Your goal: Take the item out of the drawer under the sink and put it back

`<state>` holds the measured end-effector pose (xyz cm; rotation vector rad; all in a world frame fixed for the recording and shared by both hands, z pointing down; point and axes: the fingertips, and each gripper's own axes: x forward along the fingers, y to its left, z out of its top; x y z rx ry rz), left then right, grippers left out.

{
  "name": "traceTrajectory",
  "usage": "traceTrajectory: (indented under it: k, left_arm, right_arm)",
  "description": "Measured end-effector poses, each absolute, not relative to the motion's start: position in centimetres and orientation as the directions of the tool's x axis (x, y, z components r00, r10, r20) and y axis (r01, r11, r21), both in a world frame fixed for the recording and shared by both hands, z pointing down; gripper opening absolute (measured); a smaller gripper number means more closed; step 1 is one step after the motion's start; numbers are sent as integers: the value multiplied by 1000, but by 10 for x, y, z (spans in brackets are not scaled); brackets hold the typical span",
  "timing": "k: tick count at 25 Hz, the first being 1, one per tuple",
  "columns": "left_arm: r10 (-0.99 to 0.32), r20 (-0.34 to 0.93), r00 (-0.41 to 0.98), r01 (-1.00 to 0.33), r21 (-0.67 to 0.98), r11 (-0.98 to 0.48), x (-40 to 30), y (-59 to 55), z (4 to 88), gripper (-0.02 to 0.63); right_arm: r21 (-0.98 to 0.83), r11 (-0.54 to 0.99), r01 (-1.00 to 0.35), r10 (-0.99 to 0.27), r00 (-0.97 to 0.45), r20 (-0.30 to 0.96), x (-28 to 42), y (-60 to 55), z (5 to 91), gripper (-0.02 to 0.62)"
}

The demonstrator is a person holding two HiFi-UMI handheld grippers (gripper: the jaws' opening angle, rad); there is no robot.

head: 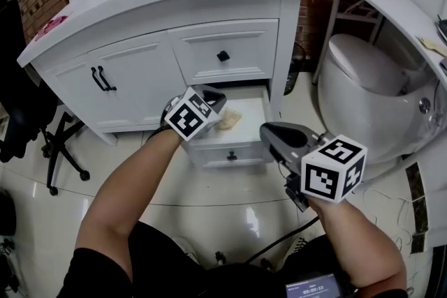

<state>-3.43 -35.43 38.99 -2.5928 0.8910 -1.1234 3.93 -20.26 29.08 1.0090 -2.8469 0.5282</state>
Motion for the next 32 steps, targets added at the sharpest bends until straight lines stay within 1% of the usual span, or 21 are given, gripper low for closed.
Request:
traceTrajectory:
  k: [5,9,16,19,27,30,32]
  left_arm:
    - [-609,493,622,-532,-305,-790,-45,-313,346,6]
    - [-607,386,694,-582,-194,-790,-54,-275,314,6]
    - [-634,300,713,-636,-105,-765,-74,-224,286,6]
    - [-658,250,710,-659,-93,-746,-80,-209,274,6]
    - [-705,163,691,-713,-11,-701,-94,-195,286,6]
    - [-678,174,714,-695,59,-716,-88,-195,304,6]
    - [-665,171,727,-682,70,-728,-85,-191,309,6]
  right_arm:
    - [-296,735,-610,-580,-792,190,36,-196,292,3]
    - [-293,732,-616,-583,-788,200,34,-196,295,3]
    - [-282,736,-615,-585,-788,192,32,-193,291,3]
    - [-272,737,-618,-590,-786,186,32,-192,287,3]
    - [-271,736,-620,-586,-784,205,32,-183,292,3]
    - [-271,733,-624,-585,-781,217,31,-182,296,3]
    - [-264,732,-629,-589,-778,220,31,-183,298,3]
